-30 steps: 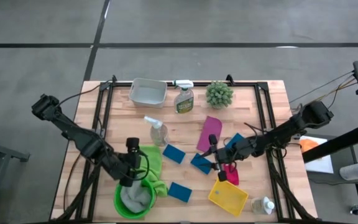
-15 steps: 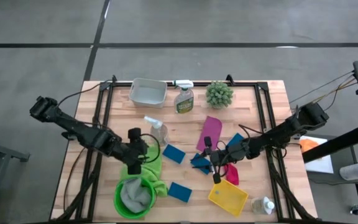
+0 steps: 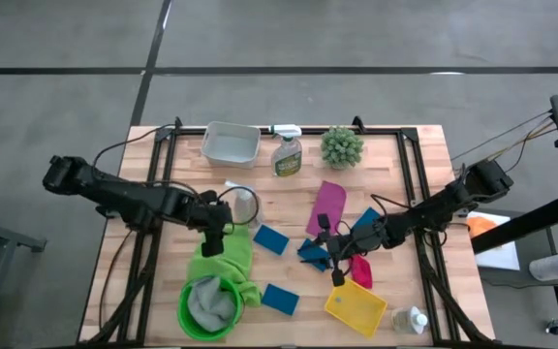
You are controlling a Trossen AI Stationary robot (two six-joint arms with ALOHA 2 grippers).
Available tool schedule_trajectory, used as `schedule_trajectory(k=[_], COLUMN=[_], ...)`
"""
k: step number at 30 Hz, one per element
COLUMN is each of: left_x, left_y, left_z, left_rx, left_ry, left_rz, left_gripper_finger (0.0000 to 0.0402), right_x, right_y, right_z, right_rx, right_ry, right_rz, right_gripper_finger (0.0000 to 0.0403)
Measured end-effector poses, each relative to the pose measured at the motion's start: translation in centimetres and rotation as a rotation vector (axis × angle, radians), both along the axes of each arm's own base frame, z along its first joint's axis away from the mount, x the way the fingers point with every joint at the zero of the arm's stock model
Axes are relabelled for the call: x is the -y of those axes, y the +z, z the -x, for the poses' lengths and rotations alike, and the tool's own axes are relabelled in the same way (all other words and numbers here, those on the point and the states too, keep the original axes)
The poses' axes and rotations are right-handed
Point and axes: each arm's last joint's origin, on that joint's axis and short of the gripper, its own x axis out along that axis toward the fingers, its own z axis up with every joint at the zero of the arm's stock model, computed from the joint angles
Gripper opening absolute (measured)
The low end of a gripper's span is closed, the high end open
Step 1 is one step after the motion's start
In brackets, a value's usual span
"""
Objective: Pick & Place Kitchen Items
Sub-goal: Put the green microfiber cloth into the green basket
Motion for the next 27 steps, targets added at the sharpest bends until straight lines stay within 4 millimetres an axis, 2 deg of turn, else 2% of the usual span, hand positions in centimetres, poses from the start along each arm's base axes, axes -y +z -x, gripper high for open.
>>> schedule_trajectory(k=[9,16,27], left_x=[-1.8,-2.9,-2.9], left_y=[-1.3,-1.7,-1.6], left_z=[0.3,0.5,0.8], left_rx=[-0.053,-0.067,-0.081], left_ry=[0.035,0.057,-0.032], left_rz=[0.108,0.108,0.110], left_gripper_finger=[0.0180,0.0191,0.0214], right_x=[0.0,0.0,-0.1], right_y=[-0.5,-0.7,-0.7], right_z=[0.2,0.2,0.3], right_rx=[-0.053,-0.070,-0.070], right_ry=[0.000,0.000,0.003], right_rz=[0.014,0.022,0.019], right_gripper_finger=[0.0123,0.0123,0.0123])
